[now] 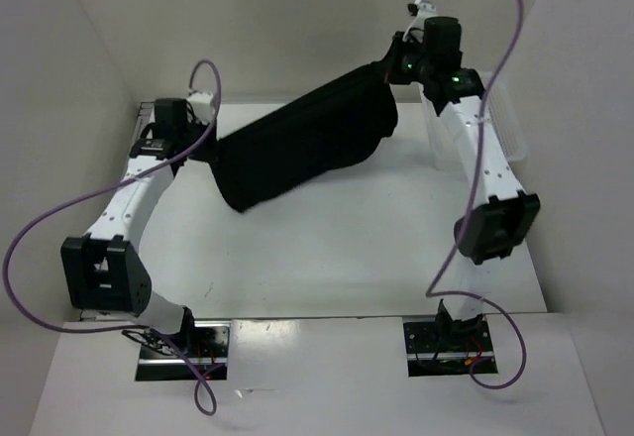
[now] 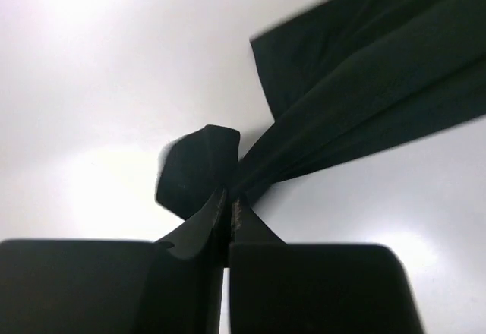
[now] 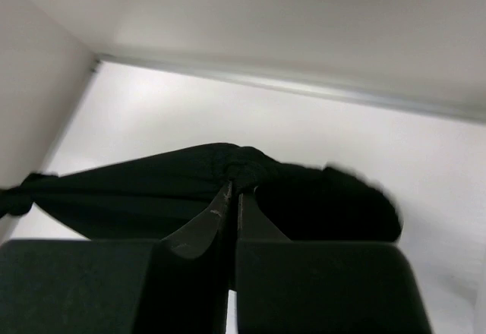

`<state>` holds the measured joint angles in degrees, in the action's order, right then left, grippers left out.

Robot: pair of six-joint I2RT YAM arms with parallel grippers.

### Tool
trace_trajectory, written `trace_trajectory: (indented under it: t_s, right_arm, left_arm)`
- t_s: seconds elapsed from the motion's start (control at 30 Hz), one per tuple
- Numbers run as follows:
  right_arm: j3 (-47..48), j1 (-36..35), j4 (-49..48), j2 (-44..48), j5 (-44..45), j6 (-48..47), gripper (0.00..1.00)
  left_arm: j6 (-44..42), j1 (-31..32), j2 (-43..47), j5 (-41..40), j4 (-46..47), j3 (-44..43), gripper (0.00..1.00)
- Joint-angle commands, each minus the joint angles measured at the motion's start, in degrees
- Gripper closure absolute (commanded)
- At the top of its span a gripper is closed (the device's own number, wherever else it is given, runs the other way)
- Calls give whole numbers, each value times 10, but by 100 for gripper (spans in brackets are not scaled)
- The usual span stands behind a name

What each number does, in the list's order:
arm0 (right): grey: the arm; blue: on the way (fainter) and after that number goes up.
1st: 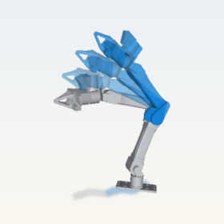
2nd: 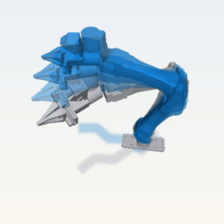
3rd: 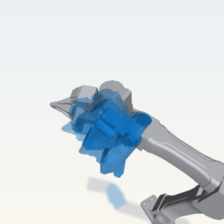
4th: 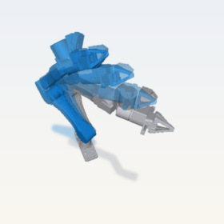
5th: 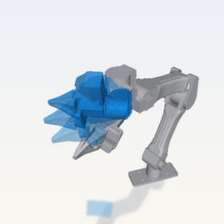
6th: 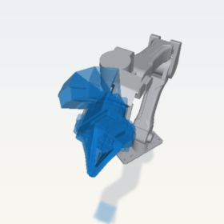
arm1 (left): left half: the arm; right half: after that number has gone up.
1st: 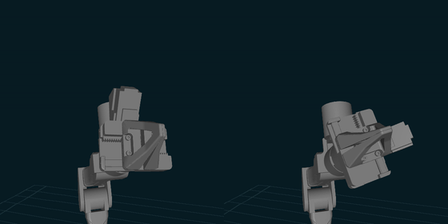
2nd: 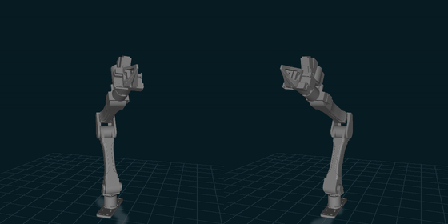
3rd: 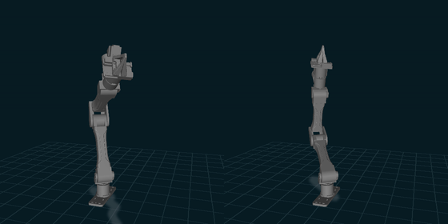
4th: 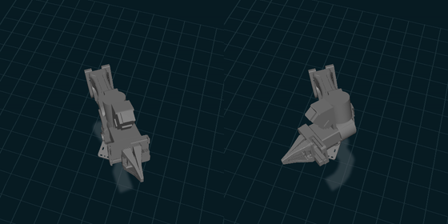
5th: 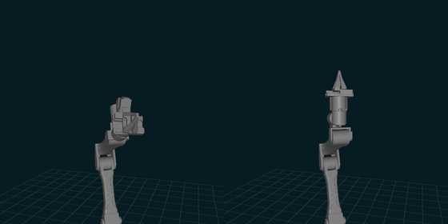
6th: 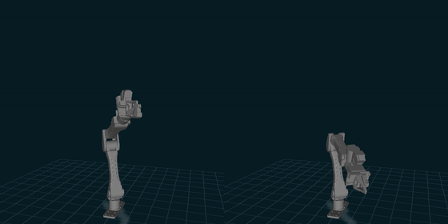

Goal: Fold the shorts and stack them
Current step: Move the shorts to the center of the board

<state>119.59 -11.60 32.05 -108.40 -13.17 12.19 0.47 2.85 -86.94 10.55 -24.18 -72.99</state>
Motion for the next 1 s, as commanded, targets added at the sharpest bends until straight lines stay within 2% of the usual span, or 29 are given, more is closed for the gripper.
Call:
trace_trajectory:
  t_s: [0.0, 0.27, 0.33, 0.37, 0.4, 0.43, 0.53, 0.57, 0.6, 0.63, 0.7, 0.8, 0.83, 0.97]
  right_arm:
    - [-19, -7, -24, 109, 38, -21, 100]
    - [-110, -56, -38, 266, 94, -60, 100]
    - [-156, -62, -44, 282, 88, -47, 100]
    - [-179, -62, -44, 291, 77, -42, 100]
    - [-206, -62, -56, 310, 68, -37, 100]
    - [-238, -62, -65, 324, 57, -31, 100]
    - [-442, -91, -117, 381, 26, -11, 100]
    - [-476, -101, -122, 392, 18, -4, 100]
    - [-507, -122, -129, 410, 12, -4, 100]
    - [-561, -132, -129, 418, 5, -4, 100]
    - [-609, -152, -143, 439, -12, 2, 100]
    - [-671, -152, -143, 458, -27, 13, 100]
    - [-689, -152, -143, 471, -27, 20, 100]
    - [-719, -152, -137, 499, -12, 20, 100]
  left_arm:
    - [-5, -10, 72, -71, -53, -52, 100]
    - [-5, -10, 188, -76, -112, -84, 100]
    - [-5, -1, 216, -69, -140, -59, 100]
    - [-5, 6, 249, -58, -140, -38, 96]
    - [-5, 16, 266, -47, -150, 14, 89]
    - [-5, 23, 283, -32, -163, 42, 63]
    - [-5, 46, 348, 41, -221, 138, 33]
    - [-5, 52, 380, 58, -240, 157, 30]
    - [-5, 52, 394, 87, -247, 172, 29]
    - [-5, 52, 403, 96, -254, 186, 27]
    - [-5, 52, 410, 96, -260, 212, 25]
    - [-5, 52, 345, 36, -222, 223, 27]
    - [-5, 52, 297, 22, -197, 223, 28]
    - [-5, 52, 182, -18, -112, 223, 31]
